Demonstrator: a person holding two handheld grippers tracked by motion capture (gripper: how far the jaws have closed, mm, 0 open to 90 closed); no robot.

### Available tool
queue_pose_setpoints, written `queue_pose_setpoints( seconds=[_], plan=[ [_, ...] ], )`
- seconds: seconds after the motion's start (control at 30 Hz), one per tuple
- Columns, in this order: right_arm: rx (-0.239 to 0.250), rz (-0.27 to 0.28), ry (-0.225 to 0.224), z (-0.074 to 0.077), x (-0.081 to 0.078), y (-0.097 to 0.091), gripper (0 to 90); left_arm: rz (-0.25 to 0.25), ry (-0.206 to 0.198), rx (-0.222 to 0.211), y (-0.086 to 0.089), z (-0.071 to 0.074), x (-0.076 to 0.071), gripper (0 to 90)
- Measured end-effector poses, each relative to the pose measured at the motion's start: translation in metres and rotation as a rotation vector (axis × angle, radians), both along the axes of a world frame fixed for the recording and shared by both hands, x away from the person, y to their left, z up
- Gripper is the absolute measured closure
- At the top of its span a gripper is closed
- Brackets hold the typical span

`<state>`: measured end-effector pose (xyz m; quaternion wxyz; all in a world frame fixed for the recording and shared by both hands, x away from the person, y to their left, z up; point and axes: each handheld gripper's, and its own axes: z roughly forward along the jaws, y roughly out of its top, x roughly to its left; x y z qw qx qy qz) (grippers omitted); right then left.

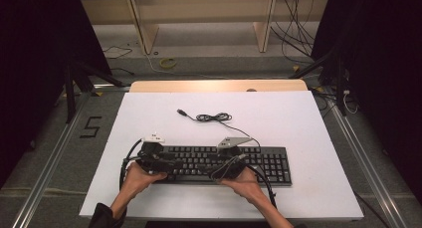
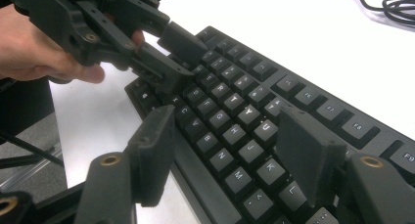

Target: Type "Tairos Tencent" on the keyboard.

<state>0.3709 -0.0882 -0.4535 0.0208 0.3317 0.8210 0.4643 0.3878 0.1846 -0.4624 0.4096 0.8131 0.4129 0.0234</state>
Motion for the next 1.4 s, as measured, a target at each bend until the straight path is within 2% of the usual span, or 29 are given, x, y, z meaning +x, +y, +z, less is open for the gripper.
queue_pose_setpoints(
  seconds=[0.1,0.63,1.0,1.2,1.4],
  plan=[
    [-0.005,0.0,-0.001,0.0,0.0,0.001,42.1,-0.005,-0.001,-0.024,0.003,0.001,-0.002,41.6],
    [-0.044,0.011,0.005,-0.005,0.004,0.006,60.9,0.0,-0.019,-0.05,0.01,0.005,-0.013,35.1],
    [-0.075,0.035,0.012,-0.01,0.004,0.013,78.2,-0.003,-0.043,-0.079,0.014,0.006,-0.019,32.9],
    [-0.098,0.052,0.01,-0.013,0.003,0.017,84.8,0.001,-0.051,-0.08,0.016,0.005,-0.022,32.8],
    [-0.121,0.061,0.014,-0.018,0.004,0.02,89.3,0.004,-0.054,-0.1,0.018,0.004,-0.026,32.9]
  ],
)
